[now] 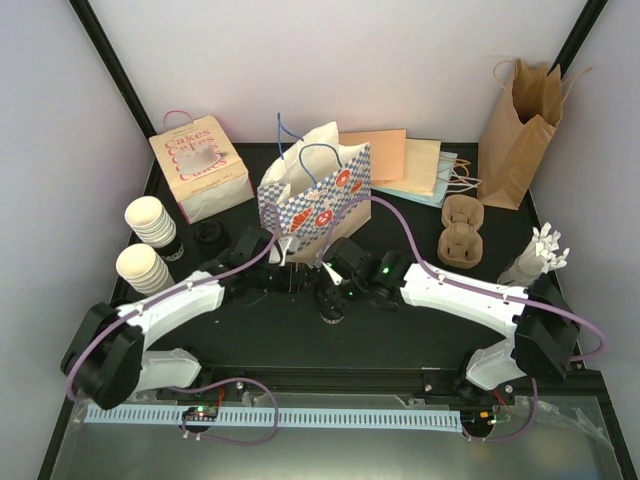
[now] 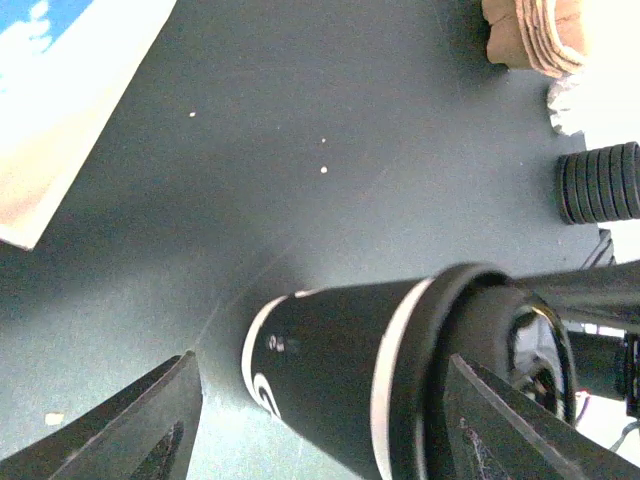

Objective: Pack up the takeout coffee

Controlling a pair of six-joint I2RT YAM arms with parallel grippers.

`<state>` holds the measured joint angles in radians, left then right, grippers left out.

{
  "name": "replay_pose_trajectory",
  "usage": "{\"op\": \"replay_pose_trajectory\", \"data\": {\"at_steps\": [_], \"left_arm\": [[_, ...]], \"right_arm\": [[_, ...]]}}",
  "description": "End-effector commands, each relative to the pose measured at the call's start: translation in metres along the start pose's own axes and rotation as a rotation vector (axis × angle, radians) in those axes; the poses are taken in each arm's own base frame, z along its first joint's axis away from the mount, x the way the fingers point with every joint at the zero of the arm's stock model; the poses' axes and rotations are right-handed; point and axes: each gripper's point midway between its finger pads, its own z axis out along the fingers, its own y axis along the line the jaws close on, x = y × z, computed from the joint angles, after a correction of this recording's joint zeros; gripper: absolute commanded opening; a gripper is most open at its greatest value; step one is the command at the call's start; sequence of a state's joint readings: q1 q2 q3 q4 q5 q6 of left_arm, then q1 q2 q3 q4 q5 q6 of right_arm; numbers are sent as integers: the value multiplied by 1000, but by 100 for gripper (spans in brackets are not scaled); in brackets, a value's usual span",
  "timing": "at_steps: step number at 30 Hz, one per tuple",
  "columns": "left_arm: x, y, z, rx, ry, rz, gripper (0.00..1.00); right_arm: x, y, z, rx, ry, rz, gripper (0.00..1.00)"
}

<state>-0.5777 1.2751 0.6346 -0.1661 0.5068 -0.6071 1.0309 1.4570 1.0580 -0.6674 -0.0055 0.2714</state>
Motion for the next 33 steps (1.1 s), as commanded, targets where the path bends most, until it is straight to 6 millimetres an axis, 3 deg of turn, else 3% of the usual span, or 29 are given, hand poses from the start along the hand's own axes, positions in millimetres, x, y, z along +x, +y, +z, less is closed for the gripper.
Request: {"op": "replay_pose_trajectory", "data": {"at_steps": [1, 19, 33], "left_arm": [[11, -8, -22, -35, 13, 35, 70], [12, -40, -62, 45, -79, 175, 74], [11, -43, -72, 31, -104, 216, 75]], "right_arm": [[63, 6, 22, -18, 256, 32, 64], [43, 5, 13, 13, 171, 19, 68], [7, 0, -11, 73, 74, 17, 73]]}}
